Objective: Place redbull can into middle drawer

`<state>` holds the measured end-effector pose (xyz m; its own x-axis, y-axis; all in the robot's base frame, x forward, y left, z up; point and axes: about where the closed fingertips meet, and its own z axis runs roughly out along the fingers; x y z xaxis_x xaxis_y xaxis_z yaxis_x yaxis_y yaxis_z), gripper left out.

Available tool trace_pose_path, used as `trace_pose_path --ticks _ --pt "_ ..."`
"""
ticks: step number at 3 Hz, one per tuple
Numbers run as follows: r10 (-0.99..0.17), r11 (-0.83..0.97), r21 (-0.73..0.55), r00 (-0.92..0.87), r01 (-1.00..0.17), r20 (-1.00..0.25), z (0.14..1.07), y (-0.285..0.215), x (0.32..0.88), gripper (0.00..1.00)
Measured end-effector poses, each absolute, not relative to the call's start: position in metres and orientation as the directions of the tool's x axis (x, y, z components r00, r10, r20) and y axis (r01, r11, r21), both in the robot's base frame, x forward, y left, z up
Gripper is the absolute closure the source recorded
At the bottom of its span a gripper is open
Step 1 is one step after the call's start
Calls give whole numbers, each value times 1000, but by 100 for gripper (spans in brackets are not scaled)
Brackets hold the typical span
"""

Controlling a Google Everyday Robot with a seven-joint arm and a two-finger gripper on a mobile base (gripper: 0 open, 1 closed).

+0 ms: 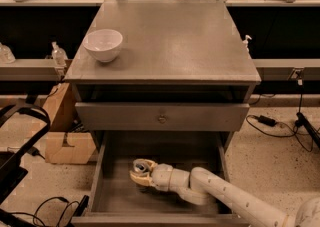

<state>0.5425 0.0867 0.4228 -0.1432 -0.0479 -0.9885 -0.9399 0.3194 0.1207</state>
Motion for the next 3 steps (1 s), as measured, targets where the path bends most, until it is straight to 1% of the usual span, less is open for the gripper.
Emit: trace_pose_path --ticks 2,3 --pt "-46 314 122 -143 -942 -989 424 90 542 13" --pt "-45 311 122 -143 -942 -989 424 92 541 0"
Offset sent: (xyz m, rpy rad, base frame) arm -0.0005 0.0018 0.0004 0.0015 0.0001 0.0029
